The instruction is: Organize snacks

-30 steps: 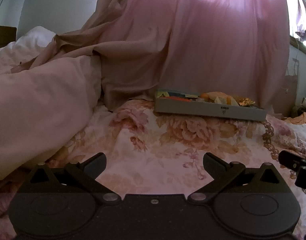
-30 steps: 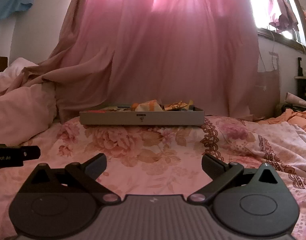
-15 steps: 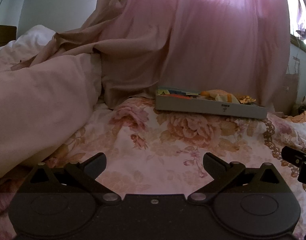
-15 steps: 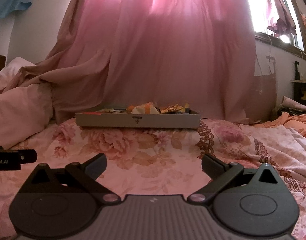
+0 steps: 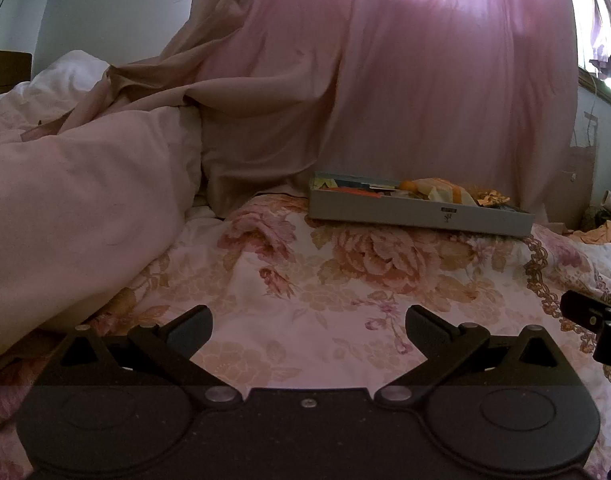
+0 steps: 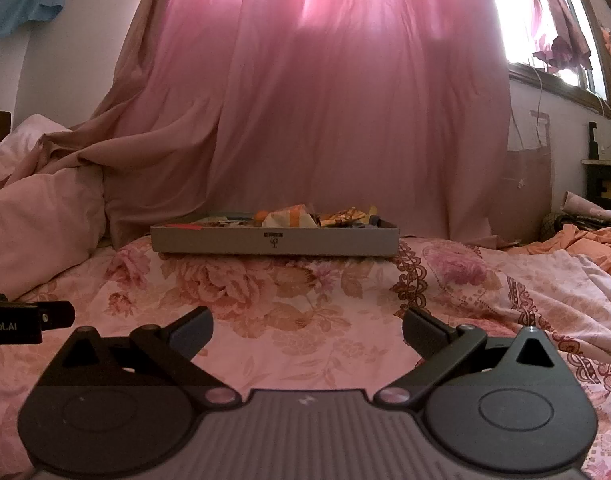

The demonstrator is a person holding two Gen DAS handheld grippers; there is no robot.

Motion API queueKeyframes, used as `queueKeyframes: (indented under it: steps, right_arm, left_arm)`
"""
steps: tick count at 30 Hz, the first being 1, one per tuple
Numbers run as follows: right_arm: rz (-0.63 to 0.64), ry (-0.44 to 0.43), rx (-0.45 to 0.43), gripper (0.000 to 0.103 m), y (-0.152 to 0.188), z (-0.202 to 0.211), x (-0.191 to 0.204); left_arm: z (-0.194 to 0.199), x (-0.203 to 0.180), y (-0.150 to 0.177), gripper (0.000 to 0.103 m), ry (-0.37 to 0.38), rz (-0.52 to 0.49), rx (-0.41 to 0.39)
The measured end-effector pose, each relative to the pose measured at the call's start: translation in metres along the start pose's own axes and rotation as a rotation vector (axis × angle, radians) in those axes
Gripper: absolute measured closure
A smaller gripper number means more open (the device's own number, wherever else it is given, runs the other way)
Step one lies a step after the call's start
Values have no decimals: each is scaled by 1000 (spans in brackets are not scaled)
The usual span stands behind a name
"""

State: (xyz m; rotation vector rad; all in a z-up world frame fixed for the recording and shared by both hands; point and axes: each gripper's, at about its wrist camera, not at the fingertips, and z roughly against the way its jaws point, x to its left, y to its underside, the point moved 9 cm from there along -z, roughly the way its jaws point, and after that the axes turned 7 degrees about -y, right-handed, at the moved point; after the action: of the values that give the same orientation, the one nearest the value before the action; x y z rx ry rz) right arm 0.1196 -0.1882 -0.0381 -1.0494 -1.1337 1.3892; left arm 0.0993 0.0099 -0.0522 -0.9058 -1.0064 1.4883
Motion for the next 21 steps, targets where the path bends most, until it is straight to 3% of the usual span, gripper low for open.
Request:
queueKeyframes:
  steps: [21]
  right_arm:
    - [-7,-11,9,0,3,1,3]
  left_arm:
    - [-1,0,0,1,-1,0,0]
